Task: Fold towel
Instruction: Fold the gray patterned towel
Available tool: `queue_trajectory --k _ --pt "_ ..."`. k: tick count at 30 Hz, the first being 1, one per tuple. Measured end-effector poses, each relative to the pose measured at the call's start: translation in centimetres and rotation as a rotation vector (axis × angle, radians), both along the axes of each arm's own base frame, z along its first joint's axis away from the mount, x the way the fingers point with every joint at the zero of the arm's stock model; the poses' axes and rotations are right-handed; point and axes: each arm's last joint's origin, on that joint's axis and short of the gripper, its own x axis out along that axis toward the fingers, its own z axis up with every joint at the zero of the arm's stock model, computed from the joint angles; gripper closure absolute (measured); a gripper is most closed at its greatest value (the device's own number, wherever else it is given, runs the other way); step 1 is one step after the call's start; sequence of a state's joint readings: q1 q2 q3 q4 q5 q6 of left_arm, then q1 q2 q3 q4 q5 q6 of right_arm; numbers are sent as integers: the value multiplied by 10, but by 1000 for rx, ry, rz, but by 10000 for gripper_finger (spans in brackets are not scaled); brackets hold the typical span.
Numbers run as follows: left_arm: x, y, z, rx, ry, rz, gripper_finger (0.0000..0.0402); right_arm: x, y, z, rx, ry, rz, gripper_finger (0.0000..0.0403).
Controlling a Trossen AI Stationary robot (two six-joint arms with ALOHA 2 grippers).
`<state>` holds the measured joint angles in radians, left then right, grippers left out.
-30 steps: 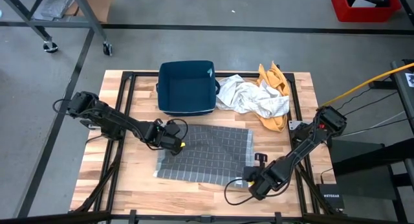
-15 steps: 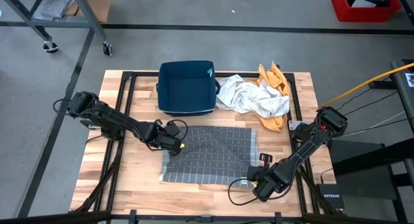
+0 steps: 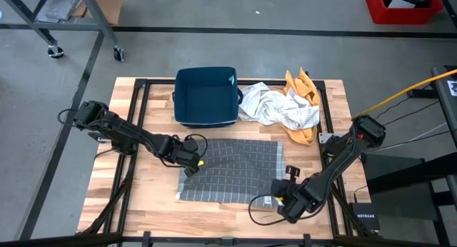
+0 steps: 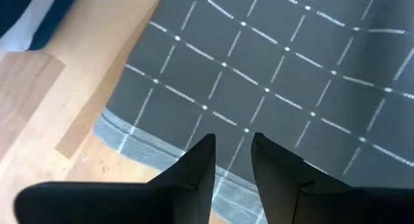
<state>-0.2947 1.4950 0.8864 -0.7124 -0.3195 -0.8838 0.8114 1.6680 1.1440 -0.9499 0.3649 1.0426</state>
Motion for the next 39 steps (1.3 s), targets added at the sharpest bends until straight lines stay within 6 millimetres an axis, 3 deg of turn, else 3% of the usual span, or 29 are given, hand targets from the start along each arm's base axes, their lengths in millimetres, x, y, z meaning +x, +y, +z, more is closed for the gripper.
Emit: queue_trajectory --k 5,15,22,29,33,39 --pt "2 -1 1 -1 -20 -26 339 -4 -8 14 -95 -27 -8 377" --pt "2 0 1 0 -14 -25 361 -7 -20 13 -199 9 -37 377" --pt "2 0 1 10 -3 -49 347 10 -55 -12 -210 36 -171 377" --pt "1 0 0 12 1 -49 373 28 -91 -49 -66 36 -224 377" --pt "-6 4 -12 21 48 -30 389 26 -106 -64 -14 67 -267 377" --pt "-24 18 -38 21 116 96 400 21 -112 -72 11 98 -282 377"
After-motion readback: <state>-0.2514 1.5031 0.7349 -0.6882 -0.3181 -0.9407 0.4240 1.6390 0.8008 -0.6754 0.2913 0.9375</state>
